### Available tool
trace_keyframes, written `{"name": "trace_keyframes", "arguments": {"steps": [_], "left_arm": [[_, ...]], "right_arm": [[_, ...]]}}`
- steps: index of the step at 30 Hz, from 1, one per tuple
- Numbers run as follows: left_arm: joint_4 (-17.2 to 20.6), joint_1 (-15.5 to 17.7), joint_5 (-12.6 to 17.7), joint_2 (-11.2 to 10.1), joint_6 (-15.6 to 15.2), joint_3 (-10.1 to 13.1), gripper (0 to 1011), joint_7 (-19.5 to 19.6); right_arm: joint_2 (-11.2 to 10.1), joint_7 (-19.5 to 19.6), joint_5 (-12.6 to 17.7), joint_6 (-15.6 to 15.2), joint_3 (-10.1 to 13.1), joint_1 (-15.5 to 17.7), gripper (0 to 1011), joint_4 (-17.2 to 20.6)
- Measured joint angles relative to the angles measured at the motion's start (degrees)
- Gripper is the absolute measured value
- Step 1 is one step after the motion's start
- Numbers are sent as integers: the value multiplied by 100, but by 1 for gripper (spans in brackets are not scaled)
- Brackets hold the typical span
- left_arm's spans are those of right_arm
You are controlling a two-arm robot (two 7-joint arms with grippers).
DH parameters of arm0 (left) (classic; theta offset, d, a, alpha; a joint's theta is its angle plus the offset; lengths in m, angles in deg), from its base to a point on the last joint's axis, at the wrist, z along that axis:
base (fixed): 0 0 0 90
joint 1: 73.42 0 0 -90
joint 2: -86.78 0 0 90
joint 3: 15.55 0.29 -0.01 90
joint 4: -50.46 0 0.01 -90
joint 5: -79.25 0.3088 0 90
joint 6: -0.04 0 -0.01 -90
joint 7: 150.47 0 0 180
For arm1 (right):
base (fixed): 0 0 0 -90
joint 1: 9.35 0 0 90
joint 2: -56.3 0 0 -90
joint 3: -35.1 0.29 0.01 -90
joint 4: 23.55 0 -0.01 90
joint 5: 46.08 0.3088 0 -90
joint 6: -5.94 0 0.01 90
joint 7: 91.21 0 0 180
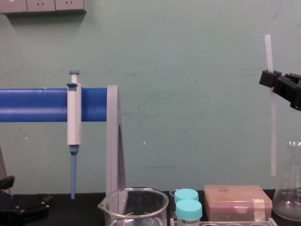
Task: Pick up the stirring rod with one hand, then place it down.
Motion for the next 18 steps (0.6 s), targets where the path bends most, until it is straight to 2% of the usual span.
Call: {"name": "trace_keyframes", "arguments": {"steps": [18], "left_arm": [[0,0,0,0,0,0,1000,0]], "right_arm": [[0,-28,49,-10,-37,-19,69,-42]]}}
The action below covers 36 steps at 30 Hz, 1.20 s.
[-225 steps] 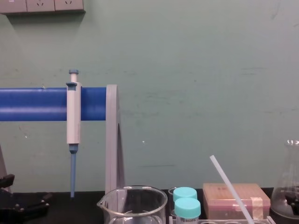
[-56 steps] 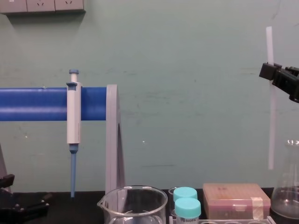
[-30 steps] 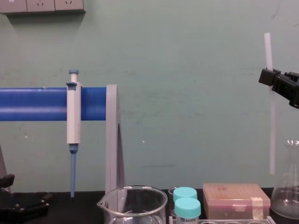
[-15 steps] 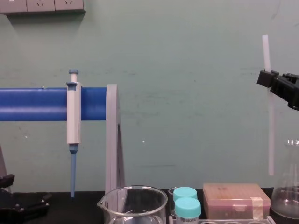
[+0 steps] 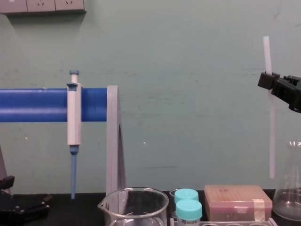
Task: Pick up the stirring rod with one hand, then place it down.
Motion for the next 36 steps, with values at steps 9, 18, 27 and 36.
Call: {"name": "trace_keyframes", "arguments": {"steps": [9,18,27,36], "left_arm": [[0,0,0,0,0,0,1000,0],[0,0,0,0,0,0,1000,0],[0,0,0,0,0,0,1000,0],[0,0,0,0,0,0,1000,0]], "right_arm": [[-15,-160,157,-2,-18,1,69,-58],[-241,-982,745,-62,-153,-8,69,-305],[-390,-1379,824,144,-367,72,69,-594],[-236,-1718,973,555,-499,-73,69,-1069]]}}
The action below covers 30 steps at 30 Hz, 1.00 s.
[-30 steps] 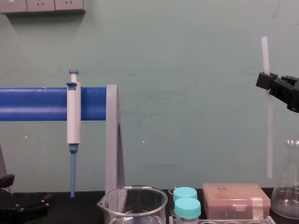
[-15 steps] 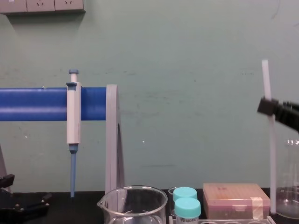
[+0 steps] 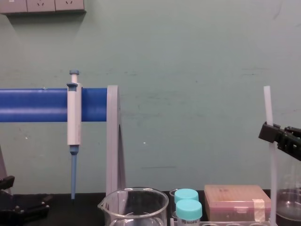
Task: Pick up the stirring rod with one hand, then place it down.
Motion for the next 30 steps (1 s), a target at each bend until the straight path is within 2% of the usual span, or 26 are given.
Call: {"name": "trace_keyframes", "arguments": {"steps": [6,17,25,30], "left_arm": [[0,0,0,0,0,0,1000,0],[0,0,0,0,0,0,1000,0],[-1,0,0,0,0,0,1000,0],[0,0,0,0,0,0,1000,0]], "right_arm": [[112,-117,-30,185,-84,-143,69,-225],[251,-120,-421,326,-329,-413,69,-748],[413,-88,-482,320,-396,-540,69,-1162],[461,-90,-454,267,-393,-548,69,-1277]]}}
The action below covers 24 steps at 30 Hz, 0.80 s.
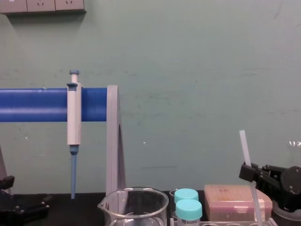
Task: Pick up the stirring rod with one hand, then place it down.
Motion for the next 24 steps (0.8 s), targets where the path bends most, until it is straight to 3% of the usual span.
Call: {"name": "trace_keyframes", "arguments": {"steps": [24], "left_arm": [[0,0,0,0,0,0,1000,0]], "right_arm": [[4,40,-55,-61,17,71,69,-83]]}}
